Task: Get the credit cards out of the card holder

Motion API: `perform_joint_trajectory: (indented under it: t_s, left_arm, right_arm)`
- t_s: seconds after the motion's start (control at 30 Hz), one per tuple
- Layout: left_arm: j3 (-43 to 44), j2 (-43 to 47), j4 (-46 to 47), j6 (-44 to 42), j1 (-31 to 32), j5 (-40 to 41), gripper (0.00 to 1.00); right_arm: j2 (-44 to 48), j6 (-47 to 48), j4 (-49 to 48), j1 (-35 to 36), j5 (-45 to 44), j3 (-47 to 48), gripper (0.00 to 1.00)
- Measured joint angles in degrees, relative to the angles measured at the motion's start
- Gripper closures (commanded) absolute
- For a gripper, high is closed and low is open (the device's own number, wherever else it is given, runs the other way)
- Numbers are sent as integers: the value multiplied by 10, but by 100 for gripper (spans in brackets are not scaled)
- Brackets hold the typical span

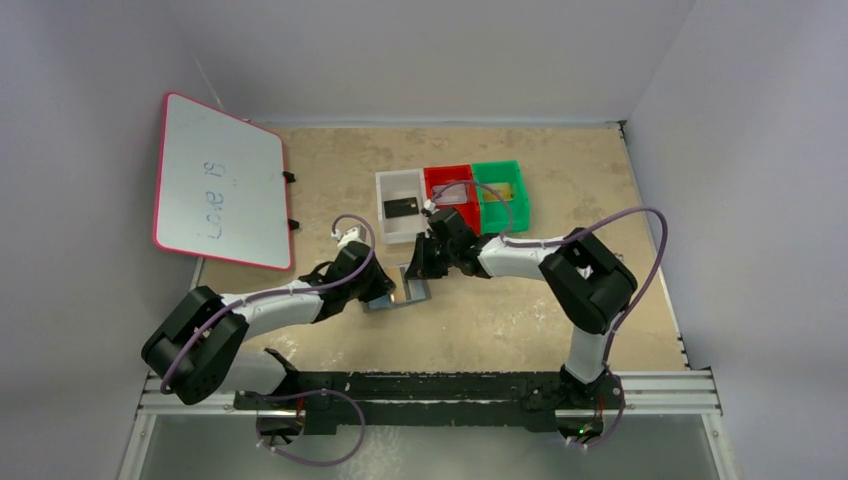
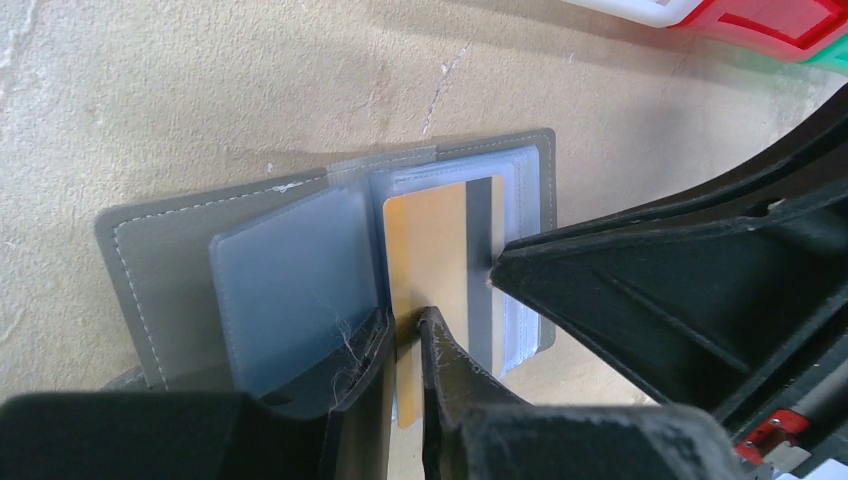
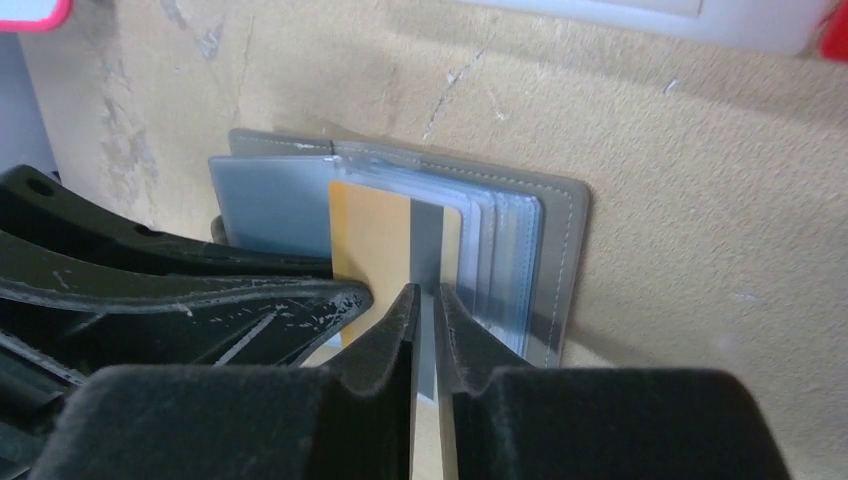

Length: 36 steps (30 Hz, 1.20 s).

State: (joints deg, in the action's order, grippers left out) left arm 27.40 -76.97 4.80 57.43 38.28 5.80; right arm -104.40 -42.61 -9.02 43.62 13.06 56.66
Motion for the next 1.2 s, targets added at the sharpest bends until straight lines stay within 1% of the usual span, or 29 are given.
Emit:
perform_joint_trajectory:
  t_s: [0.37,0.5,0.77,0.97,1.2]
  left_arm:
    - [10,1,-22,-11,0,6,100]
    - [14,1,-31,-15,0,7,97]
    - [18,9,-43,-15,1,12,96]
    - [18,22,-63,-15,1,23,100]
    - [18,25,-68,-15,1,26,98]
  right_arm:
    - [-4,-16,-19,0,-3,-12,88]
    - [-3,-21,-25,0,-3,-17,89]
    - [-3,-23,-25,0,-3,-17,89]
    - [-3,-24,-23,2,-2,-17,89]
    - [-3,-24,-23,2,-2,-17,90]
